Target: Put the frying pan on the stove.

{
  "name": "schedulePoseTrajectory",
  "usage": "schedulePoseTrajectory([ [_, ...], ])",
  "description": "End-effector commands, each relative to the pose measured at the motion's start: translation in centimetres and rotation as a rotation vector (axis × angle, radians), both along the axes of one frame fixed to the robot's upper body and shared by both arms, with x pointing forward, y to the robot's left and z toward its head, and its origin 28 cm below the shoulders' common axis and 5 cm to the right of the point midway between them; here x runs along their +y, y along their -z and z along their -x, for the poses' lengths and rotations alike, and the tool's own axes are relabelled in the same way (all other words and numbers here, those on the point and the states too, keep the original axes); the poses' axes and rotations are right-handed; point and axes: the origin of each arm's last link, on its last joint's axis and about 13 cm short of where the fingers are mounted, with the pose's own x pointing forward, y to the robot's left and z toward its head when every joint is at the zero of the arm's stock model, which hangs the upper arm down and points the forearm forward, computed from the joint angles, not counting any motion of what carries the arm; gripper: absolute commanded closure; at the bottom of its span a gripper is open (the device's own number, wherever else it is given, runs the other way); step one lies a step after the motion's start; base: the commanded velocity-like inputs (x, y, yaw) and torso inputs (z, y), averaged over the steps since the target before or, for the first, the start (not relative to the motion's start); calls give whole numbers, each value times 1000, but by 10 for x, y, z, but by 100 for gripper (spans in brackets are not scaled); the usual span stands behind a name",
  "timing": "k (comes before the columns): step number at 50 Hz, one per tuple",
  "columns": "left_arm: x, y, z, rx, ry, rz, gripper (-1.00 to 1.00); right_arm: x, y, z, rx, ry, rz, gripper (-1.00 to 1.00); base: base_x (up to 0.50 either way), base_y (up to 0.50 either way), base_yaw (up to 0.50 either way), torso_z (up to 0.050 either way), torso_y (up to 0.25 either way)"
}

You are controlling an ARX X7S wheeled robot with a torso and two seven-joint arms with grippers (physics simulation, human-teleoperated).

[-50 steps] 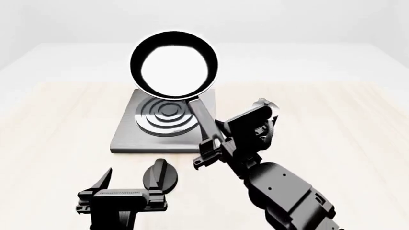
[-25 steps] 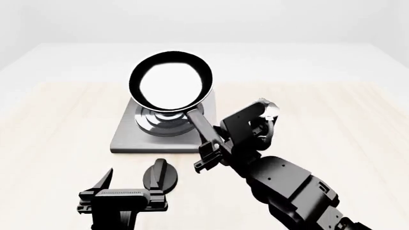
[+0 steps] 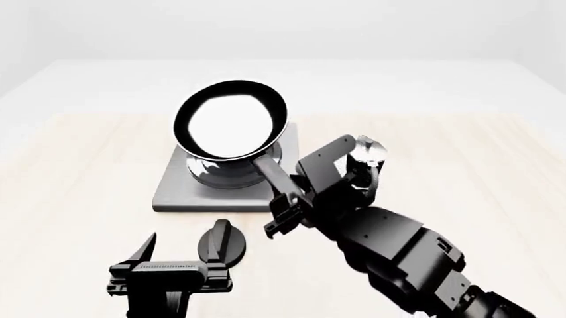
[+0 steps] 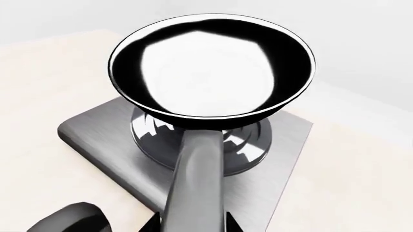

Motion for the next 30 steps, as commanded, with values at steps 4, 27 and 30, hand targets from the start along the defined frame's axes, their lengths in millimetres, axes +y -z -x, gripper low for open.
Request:
schedulePoseTrajectory([
  [4,0,0,0,1,1,-1,-100,-1,-20,-10,-84,25,23,100,0,0,0,0,2],
  [27,0,0,0,1,-1,0,-100,3,-10,-12,-68,15,31,100,0,0,0,0,2],
  [30,0,0,0,1,0,0,-100,4,-9,-11,-67,11,34,100,0,0,0,0,3],
])
